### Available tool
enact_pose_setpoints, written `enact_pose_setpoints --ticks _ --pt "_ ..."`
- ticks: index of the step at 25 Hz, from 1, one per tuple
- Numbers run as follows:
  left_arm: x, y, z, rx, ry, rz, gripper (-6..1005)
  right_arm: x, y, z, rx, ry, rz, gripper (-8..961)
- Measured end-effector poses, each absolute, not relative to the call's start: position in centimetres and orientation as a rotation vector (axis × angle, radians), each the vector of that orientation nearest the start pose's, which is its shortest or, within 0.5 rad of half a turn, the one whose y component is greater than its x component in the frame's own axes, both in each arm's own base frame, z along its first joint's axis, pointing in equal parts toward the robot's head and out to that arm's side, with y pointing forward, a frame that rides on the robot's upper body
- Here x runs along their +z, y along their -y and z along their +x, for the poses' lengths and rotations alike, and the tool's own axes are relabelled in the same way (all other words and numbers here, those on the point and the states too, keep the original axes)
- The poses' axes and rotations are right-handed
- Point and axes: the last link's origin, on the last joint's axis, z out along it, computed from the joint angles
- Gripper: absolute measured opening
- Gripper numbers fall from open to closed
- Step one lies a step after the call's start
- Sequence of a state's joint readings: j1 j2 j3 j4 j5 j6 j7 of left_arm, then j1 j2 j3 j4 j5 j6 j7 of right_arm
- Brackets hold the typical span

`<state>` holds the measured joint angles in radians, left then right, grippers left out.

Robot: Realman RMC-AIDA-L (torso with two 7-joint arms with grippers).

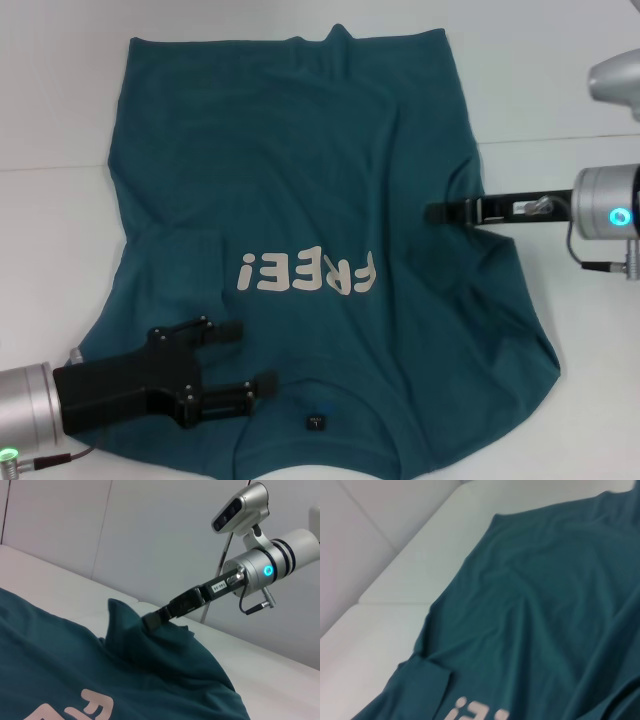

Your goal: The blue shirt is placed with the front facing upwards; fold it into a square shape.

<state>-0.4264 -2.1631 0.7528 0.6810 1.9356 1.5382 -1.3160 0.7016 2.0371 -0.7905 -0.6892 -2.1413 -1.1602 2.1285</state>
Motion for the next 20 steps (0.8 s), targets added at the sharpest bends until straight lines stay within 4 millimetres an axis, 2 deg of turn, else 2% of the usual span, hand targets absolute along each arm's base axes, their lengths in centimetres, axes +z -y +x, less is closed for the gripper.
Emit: enact_pose_setpoints --ticks 6,12,15,20 --pt "-3.2 -30.0 -26.5 -0.775 0.647 -2.705 888 -0.4 -40.9 23.7 0.408 -1.271 -2.417 31" --pt "-3.2 -30.0 -26.5 -0.773 0.65 -2.706 888 -0.2 -40.4 24.3 0.425 -1.302 -2.398 187" --pt "-3.2 -30.0 -26.5 -0.774 0.659 -2.705 888 0.3 -40.2 25.0 0.431 -1.318 -2.375 391" --pt "-3.3 -29.9 -26.5 -0.781 0.669 -2.703 888 1.2 -39.9 26.2 0.462 -1.34 -2.321 627"
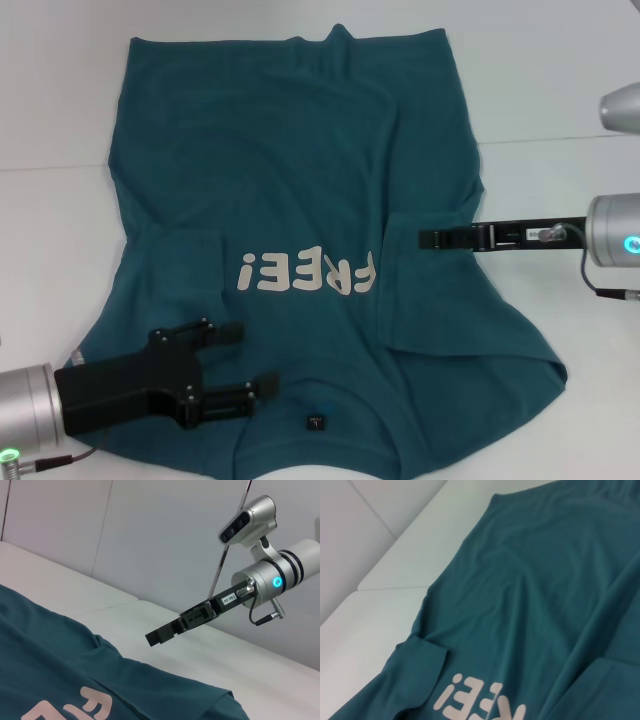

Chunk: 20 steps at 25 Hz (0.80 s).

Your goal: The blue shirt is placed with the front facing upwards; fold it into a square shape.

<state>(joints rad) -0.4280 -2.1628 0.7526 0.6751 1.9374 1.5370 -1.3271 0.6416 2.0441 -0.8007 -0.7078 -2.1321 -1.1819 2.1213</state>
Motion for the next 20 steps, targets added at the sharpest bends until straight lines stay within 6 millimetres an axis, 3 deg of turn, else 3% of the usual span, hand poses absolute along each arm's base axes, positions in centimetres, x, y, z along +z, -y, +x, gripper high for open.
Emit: enact_pose_setpoints --ticks 11,20 --pt "-3.1 -29.9 -26.5 -0.803 0.707 -2.693 887 3.0 -37.8 27.3 0.589 -1.26 -2.361 866" --pt "-1.3 -30.9 -27.6 -0.815 0.872 -2.557 887 3.4 -36.1 28.7 0.645 -1.315 -2.341 909"
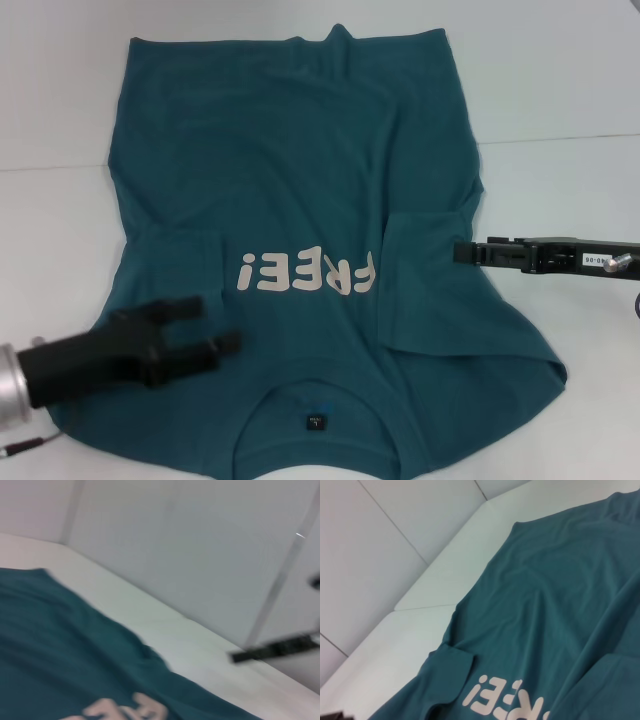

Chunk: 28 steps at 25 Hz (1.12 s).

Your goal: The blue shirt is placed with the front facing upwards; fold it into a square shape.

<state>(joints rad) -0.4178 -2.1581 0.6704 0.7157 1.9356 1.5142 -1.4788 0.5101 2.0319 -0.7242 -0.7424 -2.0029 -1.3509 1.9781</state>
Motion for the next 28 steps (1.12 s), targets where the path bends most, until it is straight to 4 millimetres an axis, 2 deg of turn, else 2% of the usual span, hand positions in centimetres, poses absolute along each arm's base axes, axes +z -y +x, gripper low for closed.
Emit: enact_pose_setpoints --ticks 7,10,11,15,20,28 --pt "2.4 -31.5 -30.5 -0.775 1.105 -2.32 887 3.7 -35.7 28.6 0.69 -1.332 -2.337 902" --pt "3.1 -31.3 -31.3 -0.756 1.152 -2.276 887 3.7 -35.7 28.6 0.694 -1.333 -2.334 899" --pt "3.8 -31.0 -32.4 -0.739 1.205 -2.221 887 3.6 -35.7 28.6 0.694 -1.333 -2.333 899" --pt "4.6 -30.5 -33.9 -0.707 1.274 -2.141 887 3.7 -35.8 28.5 0.695 -1.328 -2.338 899" --pt "4.7 -29.5 -35.3 -0.635 1.318 -2.12 888 3.8 -36.0 28.4 0.692 -1.321 -2.336 900" --pt "3.9 -28.5 -36.2 -0.564 1.359 -2.131 888 4.0 -36.4 28.2 0.69 -1.307 -2.333 899"
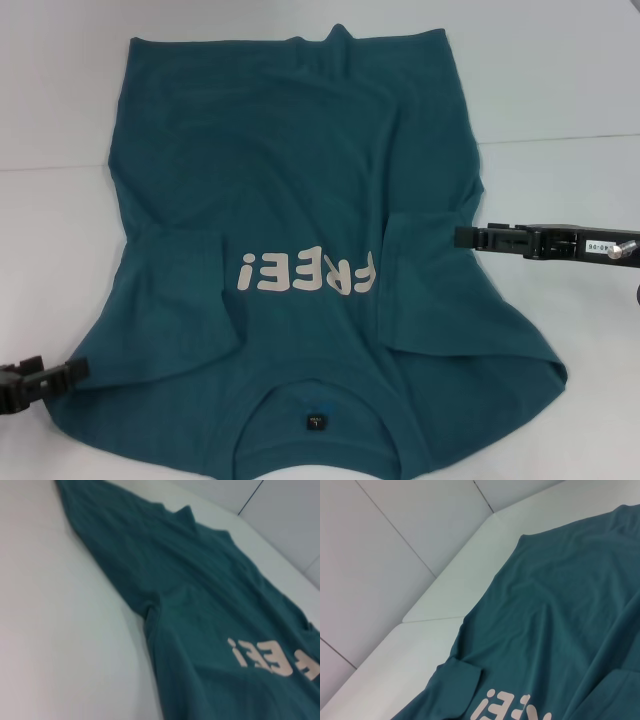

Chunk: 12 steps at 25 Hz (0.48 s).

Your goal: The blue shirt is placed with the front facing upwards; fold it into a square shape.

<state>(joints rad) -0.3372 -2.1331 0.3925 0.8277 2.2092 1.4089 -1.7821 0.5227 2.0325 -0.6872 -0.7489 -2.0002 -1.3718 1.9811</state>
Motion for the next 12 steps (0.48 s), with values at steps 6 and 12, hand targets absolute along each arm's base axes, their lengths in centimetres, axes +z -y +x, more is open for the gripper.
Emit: enact_pose_setpoints --ticks 6,12 --pt "3.5 -28.02 -36.52 -0.539 1.375 -2.136 888 4.15 -36.54 28.16 0.688 -1.302 -2.332 900" --pt "3.11 -27.63 -36.7 -0.501 1.387 -2.161 888 4.24 -36.6 28.14 0.689 -1.302 -2.33 900"
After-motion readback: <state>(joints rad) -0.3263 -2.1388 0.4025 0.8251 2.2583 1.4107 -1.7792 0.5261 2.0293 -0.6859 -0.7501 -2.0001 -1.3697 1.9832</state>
